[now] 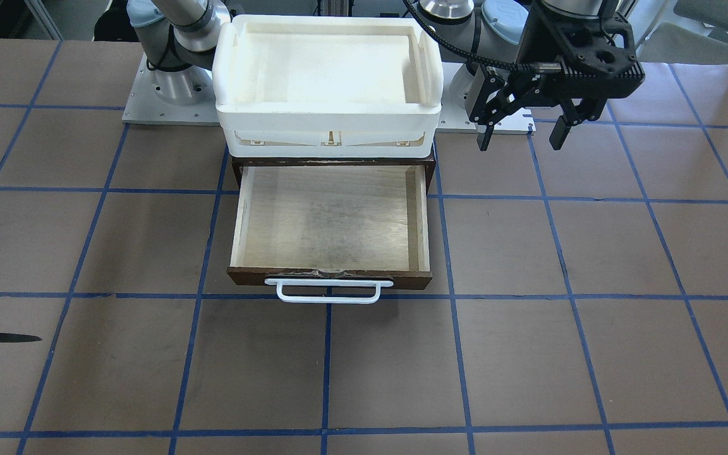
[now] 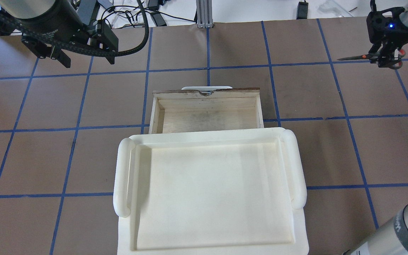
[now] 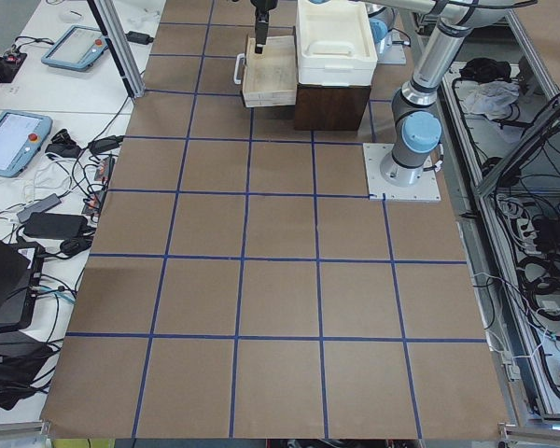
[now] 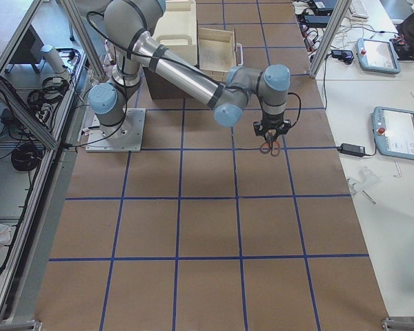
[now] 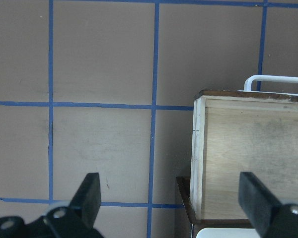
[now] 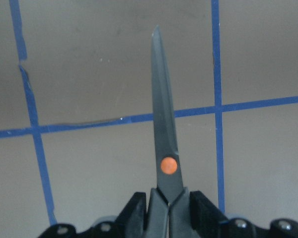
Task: Put scissors in drawer and close it
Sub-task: 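Carry the scissors with the right gripper over the open drawer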
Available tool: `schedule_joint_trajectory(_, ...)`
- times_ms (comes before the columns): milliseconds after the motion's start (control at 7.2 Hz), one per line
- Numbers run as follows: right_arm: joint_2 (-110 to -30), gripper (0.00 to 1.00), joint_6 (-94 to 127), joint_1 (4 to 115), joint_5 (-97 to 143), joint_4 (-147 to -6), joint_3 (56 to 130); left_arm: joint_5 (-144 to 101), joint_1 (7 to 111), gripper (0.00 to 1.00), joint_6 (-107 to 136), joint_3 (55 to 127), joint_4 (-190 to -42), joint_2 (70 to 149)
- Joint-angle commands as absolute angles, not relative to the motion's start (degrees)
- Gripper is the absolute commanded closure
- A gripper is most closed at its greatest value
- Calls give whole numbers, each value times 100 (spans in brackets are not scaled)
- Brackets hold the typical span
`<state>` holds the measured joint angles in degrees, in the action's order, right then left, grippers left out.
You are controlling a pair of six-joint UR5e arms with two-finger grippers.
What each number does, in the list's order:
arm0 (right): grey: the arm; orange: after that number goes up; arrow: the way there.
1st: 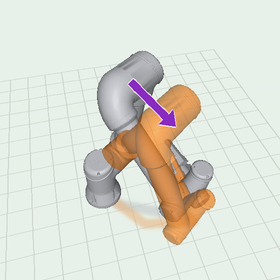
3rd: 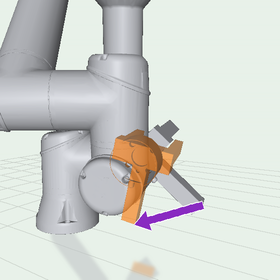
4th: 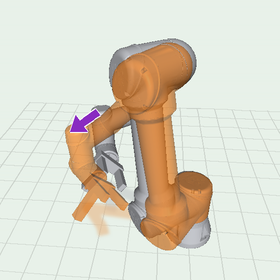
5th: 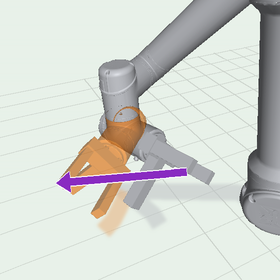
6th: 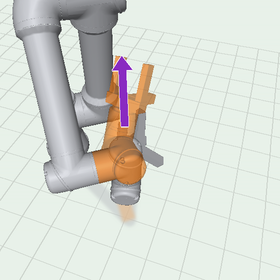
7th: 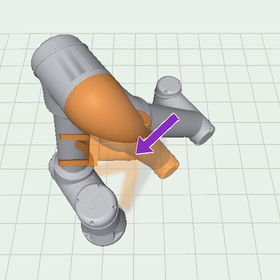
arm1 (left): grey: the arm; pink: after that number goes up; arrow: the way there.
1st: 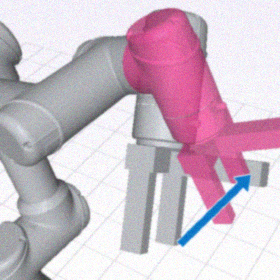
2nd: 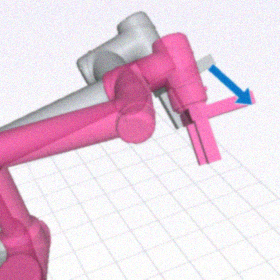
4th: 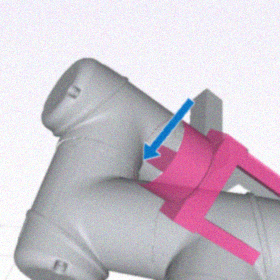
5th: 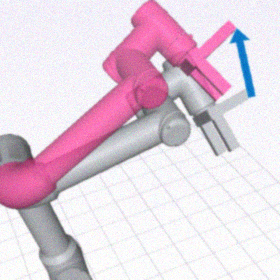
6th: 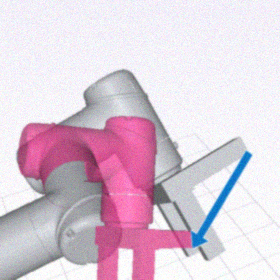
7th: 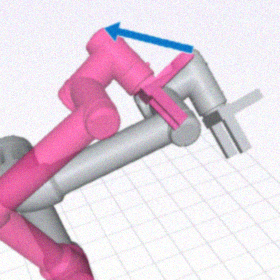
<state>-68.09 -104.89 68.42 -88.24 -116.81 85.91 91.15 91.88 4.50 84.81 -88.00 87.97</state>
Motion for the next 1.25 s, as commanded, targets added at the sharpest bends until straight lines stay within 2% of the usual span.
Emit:
schedule_joint_trajectory(0, -7468, 100, -9050, 7791, -8877, -10928, 8639, 9114, 9193, 0, 457, 8481, -8798, 8798)
schedule_joint_trajectory(556, -7646, 100, -6395, 9865, -9351, -10890, 8797, 9123, 9193, 0, 457, 8473, -8807, 8789)
schedule_joint_trajectory(1111, -7655, 100, -5250, 11221, -9360, -10934, 9104, 9105, 9193, 0, 466, 8481, -8807, 8798)
